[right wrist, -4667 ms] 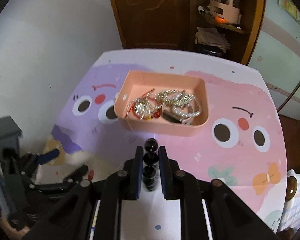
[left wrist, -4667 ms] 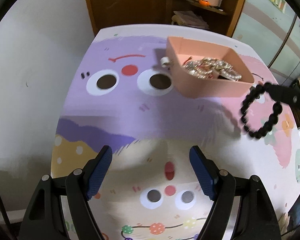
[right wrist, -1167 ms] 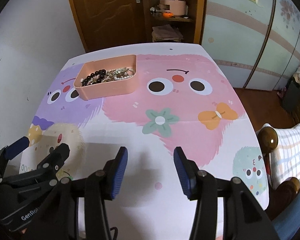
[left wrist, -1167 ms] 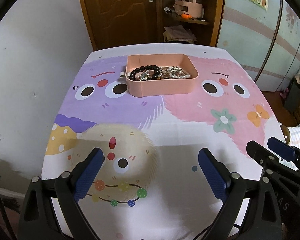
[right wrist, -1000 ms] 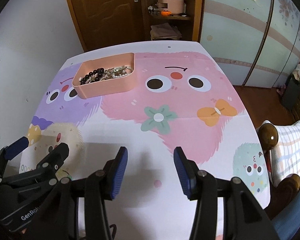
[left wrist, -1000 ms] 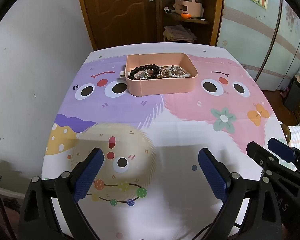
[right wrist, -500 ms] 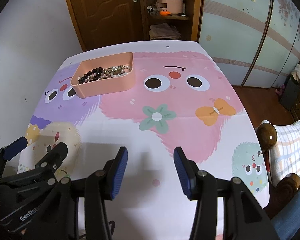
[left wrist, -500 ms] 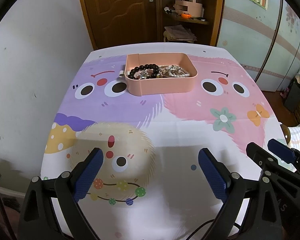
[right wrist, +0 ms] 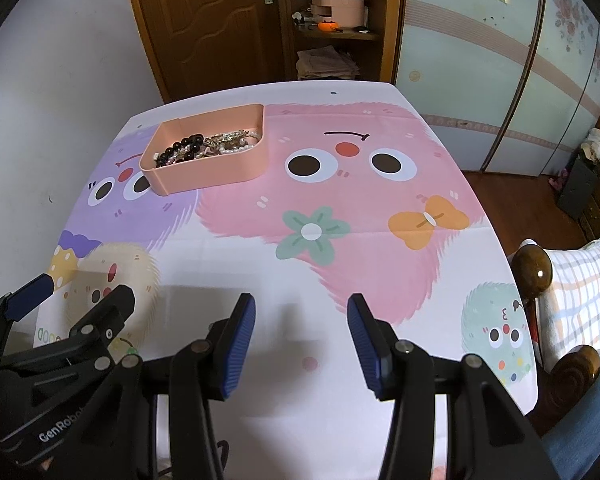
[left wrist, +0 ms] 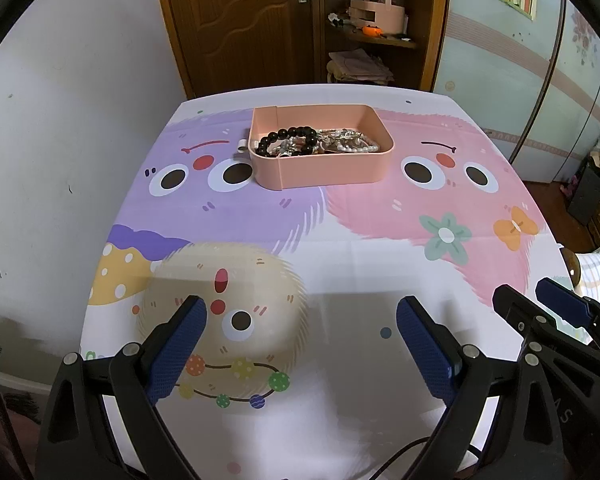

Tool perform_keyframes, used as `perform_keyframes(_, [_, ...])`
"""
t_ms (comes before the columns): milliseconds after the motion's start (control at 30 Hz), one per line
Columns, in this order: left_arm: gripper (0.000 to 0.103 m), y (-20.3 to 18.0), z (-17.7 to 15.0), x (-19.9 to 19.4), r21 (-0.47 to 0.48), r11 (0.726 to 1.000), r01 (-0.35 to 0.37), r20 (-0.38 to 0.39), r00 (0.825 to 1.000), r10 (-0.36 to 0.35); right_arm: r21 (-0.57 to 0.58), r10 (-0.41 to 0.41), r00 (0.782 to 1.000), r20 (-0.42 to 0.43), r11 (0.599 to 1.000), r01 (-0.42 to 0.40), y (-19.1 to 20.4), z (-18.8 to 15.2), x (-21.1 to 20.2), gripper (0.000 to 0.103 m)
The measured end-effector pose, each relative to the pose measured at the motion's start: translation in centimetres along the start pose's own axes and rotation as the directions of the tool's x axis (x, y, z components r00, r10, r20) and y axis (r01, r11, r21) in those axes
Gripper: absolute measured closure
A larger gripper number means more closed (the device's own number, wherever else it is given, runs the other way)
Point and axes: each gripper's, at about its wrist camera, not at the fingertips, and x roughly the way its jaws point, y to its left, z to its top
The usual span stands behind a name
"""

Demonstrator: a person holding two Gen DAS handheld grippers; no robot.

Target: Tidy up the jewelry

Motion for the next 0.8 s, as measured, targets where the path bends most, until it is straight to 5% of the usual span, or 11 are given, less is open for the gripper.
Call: perform_keyframes(800, [0.008,-0.11,-0.08,0.02,-0.001,1.000,0.000,-0.003,1.000,0.000,0.001,-0.003,1.000,-0.002,1.000,0.003,-0.21,-0.32,0.01,0.055])
